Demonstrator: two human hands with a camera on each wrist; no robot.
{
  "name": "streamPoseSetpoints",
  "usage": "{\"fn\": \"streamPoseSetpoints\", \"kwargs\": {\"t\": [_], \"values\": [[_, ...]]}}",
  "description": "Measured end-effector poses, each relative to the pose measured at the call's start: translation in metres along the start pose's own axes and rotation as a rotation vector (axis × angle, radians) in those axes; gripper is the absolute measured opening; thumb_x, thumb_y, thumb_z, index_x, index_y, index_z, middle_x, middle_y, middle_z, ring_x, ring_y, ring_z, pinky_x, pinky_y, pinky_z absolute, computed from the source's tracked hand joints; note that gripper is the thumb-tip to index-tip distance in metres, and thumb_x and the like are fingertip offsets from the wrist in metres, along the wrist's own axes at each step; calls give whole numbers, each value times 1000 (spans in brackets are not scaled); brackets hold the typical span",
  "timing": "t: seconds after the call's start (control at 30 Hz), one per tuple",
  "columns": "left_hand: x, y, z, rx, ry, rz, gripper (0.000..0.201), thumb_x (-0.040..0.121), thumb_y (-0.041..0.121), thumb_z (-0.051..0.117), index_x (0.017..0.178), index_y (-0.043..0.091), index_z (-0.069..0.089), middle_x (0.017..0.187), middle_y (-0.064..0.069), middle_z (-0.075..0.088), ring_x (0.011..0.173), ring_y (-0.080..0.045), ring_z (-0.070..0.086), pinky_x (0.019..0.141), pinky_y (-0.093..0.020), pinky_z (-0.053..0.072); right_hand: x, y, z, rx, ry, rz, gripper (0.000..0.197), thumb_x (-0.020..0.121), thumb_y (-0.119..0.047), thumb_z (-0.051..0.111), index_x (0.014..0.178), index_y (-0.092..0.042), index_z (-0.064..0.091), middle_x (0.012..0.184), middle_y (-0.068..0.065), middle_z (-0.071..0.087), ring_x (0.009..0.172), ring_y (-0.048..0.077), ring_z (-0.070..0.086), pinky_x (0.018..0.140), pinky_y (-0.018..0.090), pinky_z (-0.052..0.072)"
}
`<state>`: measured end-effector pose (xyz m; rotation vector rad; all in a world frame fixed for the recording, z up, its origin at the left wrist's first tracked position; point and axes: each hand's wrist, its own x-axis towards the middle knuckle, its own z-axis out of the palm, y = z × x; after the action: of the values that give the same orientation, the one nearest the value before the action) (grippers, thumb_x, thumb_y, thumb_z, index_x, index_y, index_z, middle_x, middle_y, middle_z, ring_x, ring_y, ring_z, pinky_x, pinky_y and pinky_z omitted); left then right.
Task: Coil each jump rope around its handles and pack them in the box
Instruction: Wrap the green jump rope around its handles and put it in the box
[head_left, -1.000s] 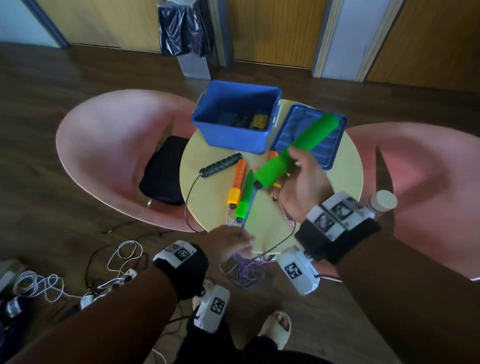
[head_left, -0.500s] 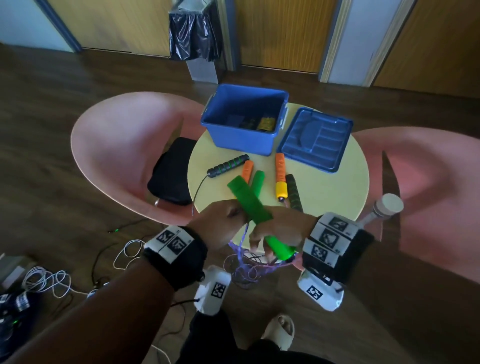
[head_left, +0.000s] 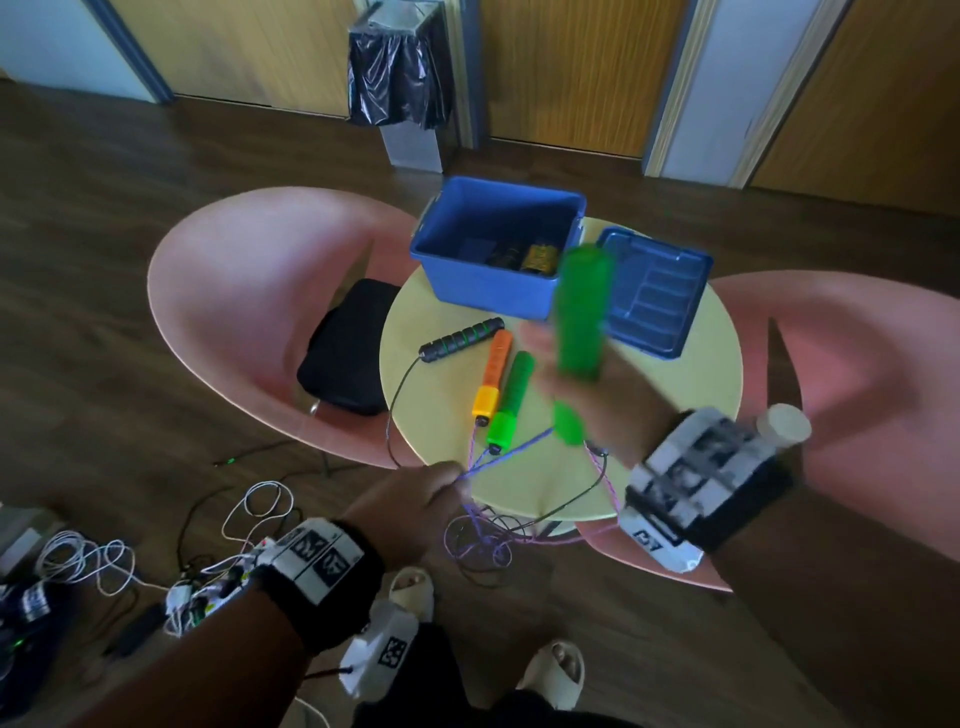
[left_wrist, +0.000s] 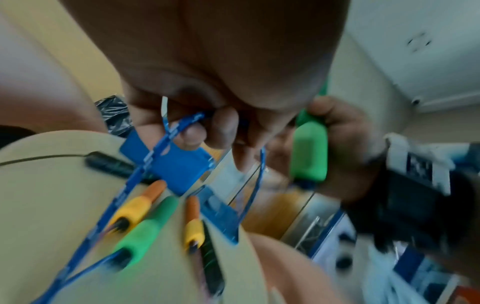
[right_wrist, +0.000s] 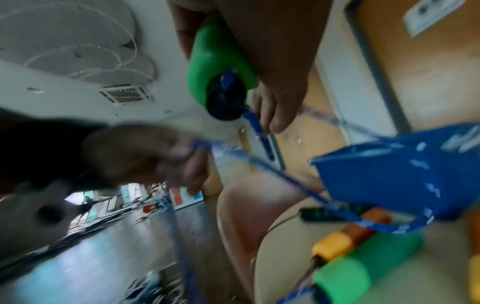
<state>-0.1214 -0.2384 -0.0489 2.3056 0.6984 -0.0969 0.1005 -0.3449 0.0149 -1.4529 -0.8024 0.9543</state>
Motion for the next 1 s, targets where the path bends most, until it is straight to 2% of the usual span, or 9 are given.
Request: {"fn": "streamPoseSetpoints", "kwargs": {"t": [0.07,0.17,0.33,0.47,0.6,0.7,0.8,0.9,1.0], "values": [[13,24,-12,-35,57,64,12,94,34,50,86,26,56,57,12,55,52,-4,46,52,-24,35,-4,17,23,-310,-261,150,66,71,-42,73,130,-21,53,115,10,67,96,19,66,86,37,55],[34,33,-31,-72,107,-25,15,84,32,52,88,35,66,61,14,60,61,-2,56,59,-23,43,-5,24,35,-132,-439,330,17,91,-15,66,98,-5,55,73,10,69,63,25,67,67,38,57],[32,-17,-31,-66,53,-238,24,84,37,53,64,24,60,57,7,57,64,-18,57,64,-33,42,2,3,4,408,-130,284,17,80,-14,61,66,-10,51,52,4,49,42,17,46,48,25,43],[6,-55,-6,98,-85,-331,33,98,32,50,70,16,57,72,-6,65,74,-24,60,69,-34,41,9,-22,-24,904,293,90,26,91,-15,53,68,-17,63,84,2,64,44,11,44,49,23,39],[5,-19,-16,-63,48,-169,36,95,33,50,71,6,54,62,-4,55,59,-13,47,60,-34,37,11,-14,-11,430,180,11,21,72,-3,66,79,-20,55,119,13,66,43,14,52,47,24,43],[16,35,-43,-203,151,51,34,85,40,50,71,9,52,60,-10,51,55,-15,43,56,-35,36,-2,6,25,42,-189,172,35,84,6,65,99,-24,54,107,3,67,46,11,56,49,27,49],[29,66,-67,-360,229,112,17,80,30,55,69,17,57,59,6,56,56,-10,50,58,-27,41,-11,15,51,178,-277,309,26,87,15,58,94,-9,52,65,-1,60,42,14,54,44,25,47],[37,62,-71,-593,304,108,13,77,27,55,84,18,62,75,7,62,59,-13,54,61,-26,45,-8,5,55,349,-118,316,17,75,2,66,81,-7,54,58,11,51,42,20,50,46,27,43],[37,48,-54,-737,320,-121,25,79,8,48,98,18,60,85,2,63,49,-11,50,51,-24,39,-2,-20,47,592,-28,222,12,70,-5,63,62,-13,61,60,12,51,47,22,52,56,34,43]]}}
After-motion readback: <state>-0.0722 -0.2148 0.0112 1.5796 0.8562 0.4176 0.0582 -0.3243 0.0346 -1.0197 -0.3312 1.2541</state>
